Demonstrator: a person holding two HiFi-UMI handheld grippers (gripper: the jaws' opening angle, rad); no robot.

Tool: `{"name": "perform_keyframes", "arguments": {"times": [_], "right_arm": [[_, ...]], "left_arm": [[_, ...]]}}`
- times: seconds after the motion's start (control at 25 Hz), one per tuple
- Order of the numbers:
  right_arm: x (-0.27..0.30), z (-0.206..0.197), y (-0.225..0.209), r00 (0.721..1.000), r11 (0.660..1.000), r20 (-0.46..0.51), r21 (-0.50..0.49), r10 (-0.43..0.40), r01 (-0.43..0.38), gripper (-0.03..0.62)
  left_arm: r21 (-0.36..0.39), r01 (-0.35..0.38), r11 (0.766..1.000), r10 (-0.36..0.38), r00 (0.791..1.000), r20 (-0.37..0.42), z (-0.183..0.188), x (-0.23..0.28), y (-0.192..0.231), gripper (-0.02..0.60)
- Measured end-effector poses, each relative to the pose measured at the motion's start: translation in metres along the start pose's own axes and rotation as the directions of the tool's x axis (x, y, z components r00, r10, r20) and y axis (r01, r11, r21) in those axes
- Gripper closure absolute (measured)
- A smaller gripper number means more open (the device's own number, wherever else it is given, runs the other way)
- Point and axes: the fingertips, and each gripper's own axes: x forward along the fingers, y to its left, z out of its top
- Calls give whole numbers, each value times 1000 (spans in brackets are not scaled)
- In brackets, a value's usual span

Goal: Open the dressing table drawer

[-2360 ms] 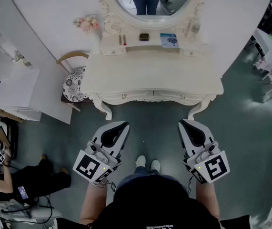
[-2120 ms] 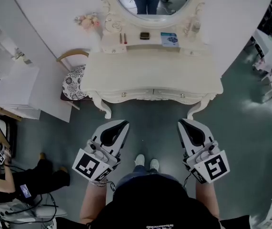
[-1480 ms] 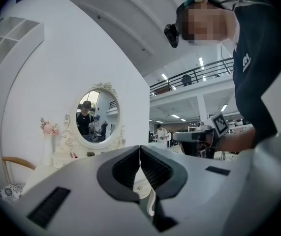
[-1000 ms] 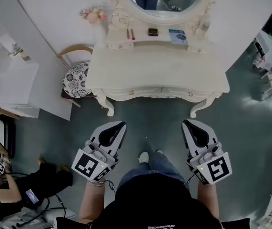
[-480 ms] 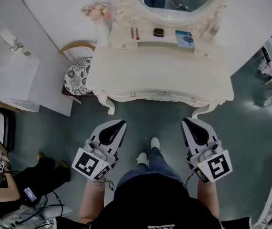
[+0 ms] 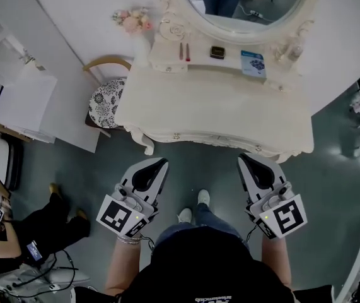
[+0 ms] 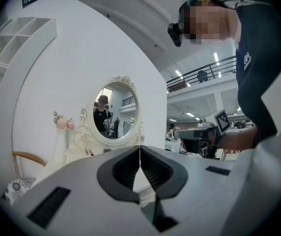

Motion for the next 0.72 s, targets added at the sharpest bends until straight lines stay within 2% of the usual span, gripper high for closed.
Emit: {"name": "perform_keyframes", "arguments": {"times": [0.44,0.72], "right_arm": [[19,-10,-36,996,996,-16,3,85,-85,574],[21,-17,-53,995,995,-17,22,100,-100,574]], "left_arm": [[-5,-119,993,119,993,-1,-3,28,13,563],[-24,-193,981,193,981,9,-13,31,13,563]]}}
